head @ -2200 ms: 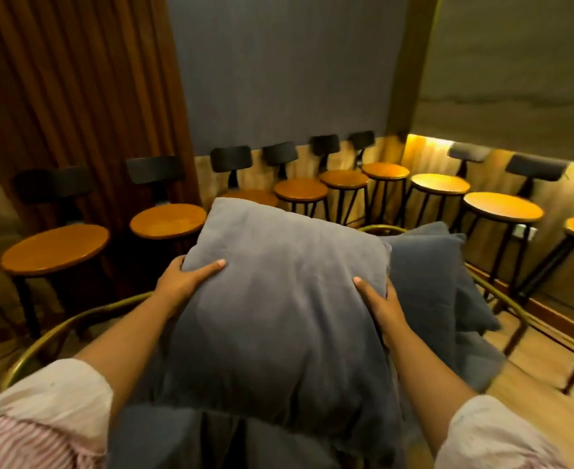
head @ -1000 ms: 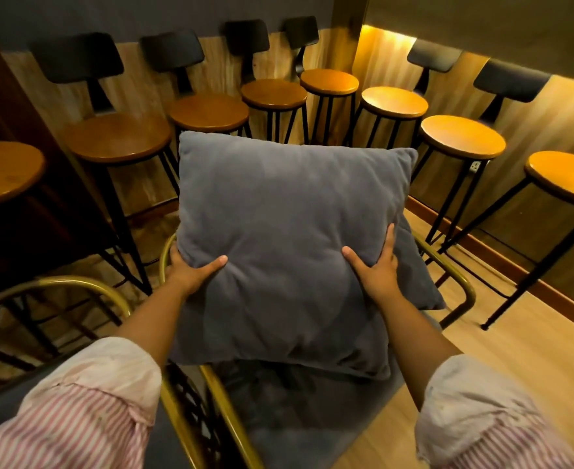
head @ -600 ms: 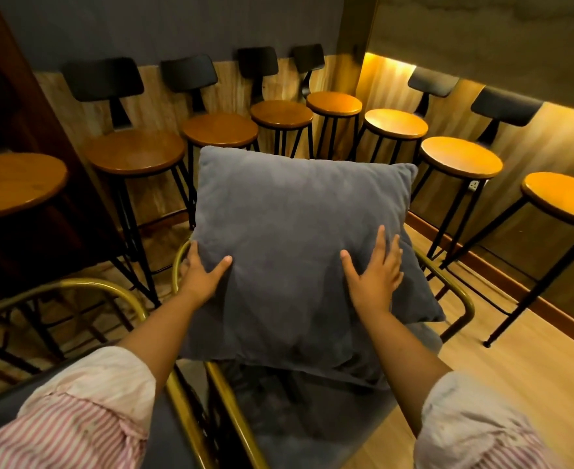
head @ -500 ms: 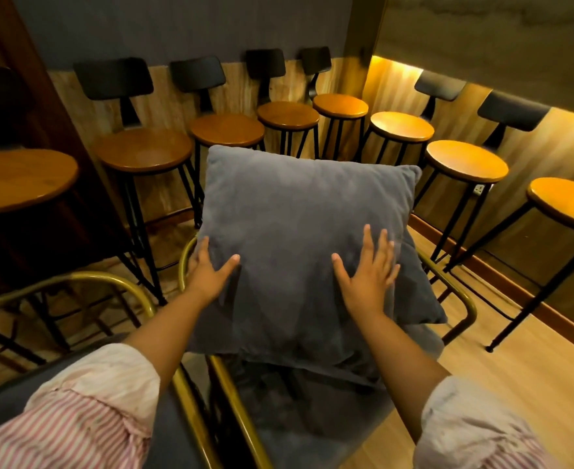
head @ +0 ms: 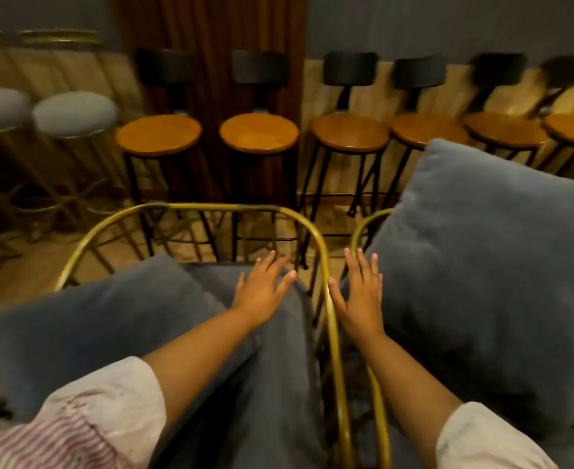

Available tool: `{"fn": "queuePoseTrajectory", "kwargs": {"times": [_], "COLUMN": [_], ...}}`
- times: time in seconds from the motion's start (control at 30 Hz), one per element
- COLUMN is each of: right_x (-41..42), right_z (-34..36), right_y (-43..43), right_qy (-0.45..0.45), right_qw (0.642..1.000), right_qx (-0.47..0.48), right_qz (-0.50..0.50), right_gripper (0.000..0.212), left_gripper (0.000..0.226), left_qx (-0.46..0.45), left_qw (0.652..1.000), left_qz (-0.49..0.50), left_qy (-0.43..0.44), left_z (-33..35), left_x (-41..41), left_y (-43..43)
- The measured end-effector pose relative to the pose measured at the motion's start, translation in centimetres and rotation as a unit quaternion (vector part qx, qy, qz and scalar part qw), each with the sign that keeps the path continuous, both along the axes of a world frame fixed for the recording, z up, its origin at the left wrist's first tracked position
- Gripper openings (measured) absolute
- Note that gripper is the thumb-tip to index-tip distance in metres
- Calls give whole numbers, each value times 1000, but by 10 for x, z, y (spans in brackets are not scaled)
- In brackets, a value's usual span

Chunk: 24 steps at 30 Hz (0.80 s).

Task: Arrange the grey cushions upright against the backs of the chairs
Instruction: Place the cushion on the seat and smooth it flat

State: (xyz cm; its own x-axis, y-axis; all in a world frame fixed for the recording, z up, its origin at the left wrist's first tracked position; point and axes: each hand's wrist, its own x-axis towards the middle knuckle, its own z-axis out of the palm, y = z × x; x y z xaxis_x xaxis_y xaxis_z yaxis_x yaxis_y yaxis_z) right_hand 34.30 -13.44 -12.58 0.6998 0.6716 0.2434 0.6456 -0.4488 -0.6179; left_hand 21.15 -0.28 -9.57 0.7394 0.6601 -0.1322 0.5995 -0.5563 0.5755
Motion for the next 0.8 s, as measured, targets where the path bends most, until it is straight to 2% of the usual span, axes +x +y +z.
{"fn": "queuePoseTrajectory", "kwargs": {"times": [0.1, 0.27, 0.47, 0.63, 0.8], "right_x": [-57, -142, -203, -213, -201], "right_z": [-13, -29, -46, -59, -80], "right_y": [39, 94, 145, 181, 223], "right_qy": [25, 89, 198, 252, 297], "right_qw": [998, 988, 965, 943, 926], "right_qx": [-15, -40, -81, -139, -175], "right_qz": [48, 122, 150, 166, 155], "right_gripper": [80, 71, 68, 71, 70], "left_gripper": [53, 56, 61, 67, 77], "left_qx": [7, 11, -9, -51, -122], "left_qw": [999, 987, 961, 932, 904], "left_qz": [50, 158, 276, 360, 407], "left_qy": [15, 34, 33, -5, -44], "left_z": [0, -10, -26, -49, -82], "left_x": [-84, -217, -336, -385, -383], "left_y": [32, 81, 115, 129, 137]}}
